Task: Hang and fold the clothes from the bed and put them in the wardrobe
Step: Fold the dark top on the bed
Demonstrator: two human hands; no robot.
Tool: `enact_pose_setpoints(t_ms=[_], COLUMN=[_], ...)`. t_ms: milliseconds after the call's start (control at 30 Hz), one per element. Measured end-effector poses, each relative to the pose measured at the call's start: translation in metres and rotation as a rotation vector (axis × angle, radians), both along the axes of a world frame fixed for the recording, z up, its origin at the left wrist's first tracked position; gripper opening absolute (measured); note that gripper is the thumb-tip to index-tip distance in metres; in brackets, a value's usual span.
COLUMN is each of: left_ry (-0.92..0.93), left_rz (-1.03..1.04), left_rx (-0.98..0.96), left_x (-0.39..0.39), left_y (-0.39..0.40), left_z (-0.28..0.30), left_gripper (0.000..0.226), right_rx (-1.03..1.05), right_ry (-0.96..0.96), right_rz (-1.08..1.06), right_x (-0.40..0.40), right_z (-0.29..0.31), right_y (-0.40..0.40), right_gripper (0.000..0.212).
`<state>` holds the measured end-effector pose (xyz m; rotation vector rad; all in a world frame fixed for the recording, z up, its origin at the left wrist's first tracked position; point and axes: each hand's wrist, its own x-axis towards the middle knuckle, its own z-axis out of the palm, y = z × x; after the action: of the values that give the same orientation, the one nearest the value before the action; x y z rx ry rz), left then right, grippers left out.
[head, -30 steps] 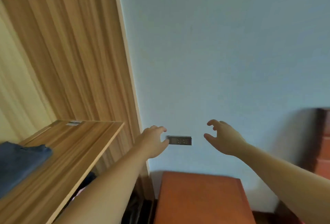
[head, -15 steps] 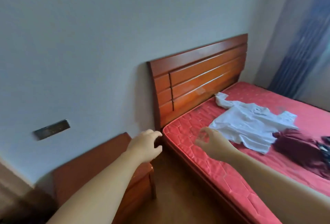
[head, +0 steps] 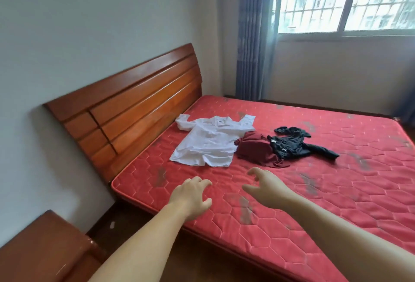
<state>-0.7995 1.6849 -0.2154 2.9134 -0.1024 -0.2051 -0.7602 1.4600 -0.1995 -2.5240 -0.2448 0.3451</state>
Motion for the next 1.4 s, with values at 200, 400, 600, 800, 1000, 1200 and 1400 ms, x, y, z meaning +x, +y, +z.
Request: enact_pose_setpoints(t_ms=[200,400,600,800,1000,1200,1400], left_ry=[-0.005,0.023,0.072,0.144,0.185,0.212,0.272], left_rz=[-0.070,-0.093,-0.138,-0.192,-0.192,-0.203,-0.246], left_rx=[-0.004,-0.014,-0.059,-0.056,-0.053,-0.020,-0.034], left_x=[0.058,0.149,0.270,0.359,0.434,0.520,0.621], left_y=[-0.069,-0.079,-0.095,-0.132,-0.183,-0.236,-0.279], left_z=[-0.003,-0.030,-0.061,-0.083,-0.104,-0.154,-0.255], left_gripper=[0.051,0.051,0.051,0.052,0.052,0.054,0.063], right_rx=[-0.030,-0.145,-0.293,-0.271,-0.198,-0.154,-0.186], right_ry=[0.029,0.050,0.054,0.125,0.178,0.255,0.306], right_rz=[-0.123,-0.222,-0.363,-0.464,-0.488,-0.515,-0.534], right_x=[0.043,0.109,0.193,0.261,0.343,0.439,0.517], right_z=[-0.019,-0.044,-0.059,-0.081,-0.118,-0.183,-0.276], right_y=[-0.072,-0.102,-0.138,-0.175,-0.214,-0.249,-0.263], right_gripper=[0.053,0.055,0.052,0.052,0.051,0.055,0.057])
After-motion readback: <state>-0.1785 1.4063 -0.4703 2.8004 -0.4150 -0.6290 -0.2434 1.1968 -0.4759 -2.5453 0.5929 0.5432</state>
